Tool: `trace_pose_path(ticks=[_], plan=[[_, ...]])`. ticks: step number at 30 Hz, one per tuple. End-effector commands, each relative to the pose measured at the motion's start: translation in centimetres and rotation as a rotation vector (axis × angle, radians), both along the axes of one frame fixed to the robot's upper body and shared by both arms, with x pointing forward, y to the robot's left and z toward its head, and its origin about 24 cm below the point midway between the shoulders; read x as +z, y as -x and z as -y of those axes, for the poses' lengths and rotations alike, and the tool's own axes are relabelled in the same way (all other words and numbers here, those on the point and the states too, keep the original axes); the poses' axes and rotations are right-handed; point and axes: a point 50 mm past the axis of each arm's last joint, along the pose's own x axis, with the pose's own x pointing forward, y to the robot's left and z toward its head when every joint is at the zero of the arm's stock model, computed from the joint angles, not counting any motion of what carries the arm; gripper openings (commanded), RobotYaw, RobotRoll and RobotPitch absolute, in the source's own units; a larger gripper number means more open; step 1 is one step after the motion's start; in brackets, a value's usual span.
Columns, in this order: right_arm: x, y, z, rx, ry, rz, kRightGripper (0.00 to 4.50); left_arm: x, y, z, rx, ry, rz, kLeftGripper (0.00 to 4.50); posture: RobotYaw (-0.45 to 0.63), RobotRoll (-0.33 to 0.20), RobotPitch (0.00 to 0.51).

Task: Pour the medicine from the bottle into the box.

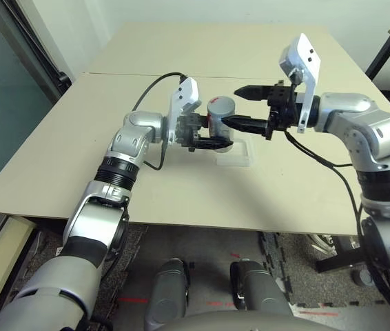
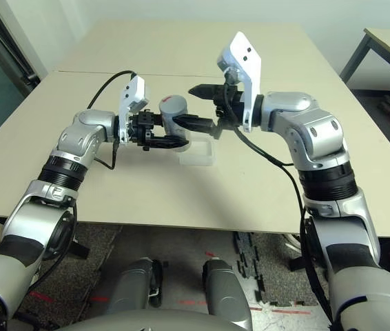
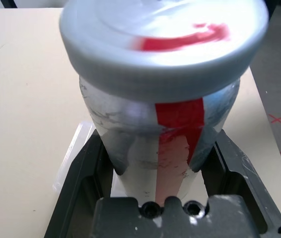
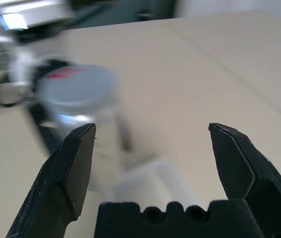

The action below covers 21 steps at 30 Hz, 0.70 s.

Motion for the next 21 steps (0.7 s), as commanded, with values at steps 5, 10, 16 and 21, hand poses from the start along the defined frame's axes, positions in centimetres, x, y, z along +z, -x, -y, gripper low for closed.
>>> trace_pose_path(ticks=[5, 10, 16, 21], plan=[[-0.2, 0.1, 1.5, -0.059, -0.017, -0.017, 4.50, -0.1, 0.1, -0.3, -0.001, -0.010, 0.000, 2.68, -0.05, 0.000, 0.063], [-0.4, 1.0, 0.7, 0.017, -0.019, -0.056, 4.50, -0.1, 0.1, -0.4, 0.006, -0.013, 0.001, 2.68, -0.04, 0.000, 0.059], [0.4, 2.3, -1.4, 0.150, -0.055, -0.070, 4.50, -0.1, 0.0, -0.7, 0.011, -0.020, 0.004, 2.68, -0.04, 0.000, 0.053], [0.8, 2.3, -2.7, 0.190, -0.052, -0.059, 4.50, 0.0, -0.1, -0.5, 0.009, -0.020, 0.006, 2.68, -0.04, 0.000, 0.055]])
